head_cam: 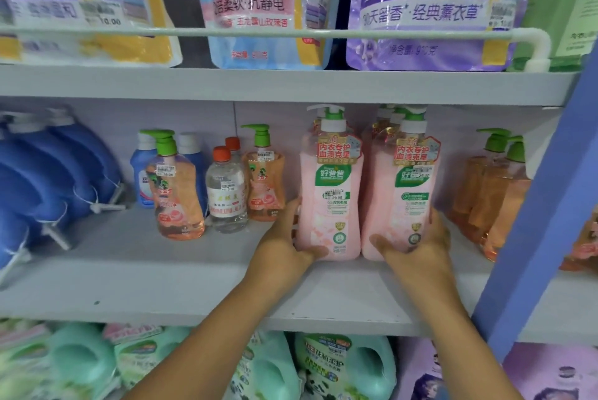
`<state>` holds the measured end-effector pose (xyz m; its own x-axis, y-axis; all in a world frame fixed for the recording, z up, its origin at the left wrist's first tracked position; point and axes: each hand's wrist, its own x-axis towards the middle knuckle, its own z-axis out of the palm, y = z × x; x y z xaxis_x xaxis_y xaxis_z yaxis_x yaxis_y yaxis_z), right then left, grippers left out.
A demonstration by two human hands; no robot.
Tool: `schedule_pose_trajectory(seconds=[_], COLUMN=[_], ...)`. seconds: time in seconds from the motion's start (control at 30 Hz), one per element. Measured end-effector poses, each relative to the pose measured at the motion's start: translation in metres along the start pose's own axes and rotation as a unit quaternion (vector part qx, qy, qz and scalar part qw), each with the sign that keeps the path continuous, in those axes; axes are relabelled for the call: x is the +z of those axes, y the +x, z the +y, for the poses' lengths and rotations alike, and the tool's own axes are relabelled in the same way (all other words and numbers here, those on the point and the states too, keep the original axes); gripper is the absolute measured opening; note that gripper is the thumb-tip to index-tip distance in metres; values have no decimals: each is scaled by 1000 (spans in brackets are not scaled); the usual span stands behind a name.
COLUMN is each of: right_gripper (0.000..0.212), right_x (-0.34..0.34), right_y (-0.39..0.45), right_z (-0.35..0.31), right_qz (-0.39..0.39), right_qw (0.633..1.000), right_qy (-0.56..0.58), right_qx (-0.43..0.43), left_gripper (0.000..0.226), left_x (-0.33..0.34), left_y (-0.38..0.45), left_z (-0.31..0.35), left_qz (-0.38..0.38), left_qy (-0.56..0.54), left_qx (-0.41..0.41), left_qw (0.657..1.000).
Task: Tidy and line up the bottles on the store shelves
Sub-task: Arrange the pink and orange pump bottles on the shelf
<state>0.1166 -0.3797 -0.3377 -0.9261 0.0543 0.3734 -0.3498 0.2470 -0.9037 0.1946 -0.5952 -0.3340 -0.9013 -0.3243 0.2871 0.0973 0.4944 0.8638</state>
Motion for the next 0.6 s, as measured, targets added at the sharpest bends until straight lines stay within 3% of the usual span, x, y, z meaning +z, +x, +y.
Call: schedule_pose_trajectory(seconds=[0.3, 0.43, 0.53, 0.6], right_gripper=[91, 93, 71, 54], right_x=[2, -1, 12, 29], right_y=[7, -4, -43, -69], right_z=[12, -5, -30, -49], right_qz=[13, 33, 118, 121], right_qw=[1000, 998, 985, 974], right_qy=[-18, -47, -78, -57], right_qx=[-4, 15, -103, -182], left_gripper=[87, 63, 39, 31], left_x=[-3, -24, -62, -94], left_y=[-6, -18, -26, -32], left_z=[0, -5, -18, -25], left_qz=[-19, -4, 76, 143], left_qy=[8, 17, 30, 10], left_qx=[3, -20, -42, -54], left_qw=[1000, 1000, 996, 988])
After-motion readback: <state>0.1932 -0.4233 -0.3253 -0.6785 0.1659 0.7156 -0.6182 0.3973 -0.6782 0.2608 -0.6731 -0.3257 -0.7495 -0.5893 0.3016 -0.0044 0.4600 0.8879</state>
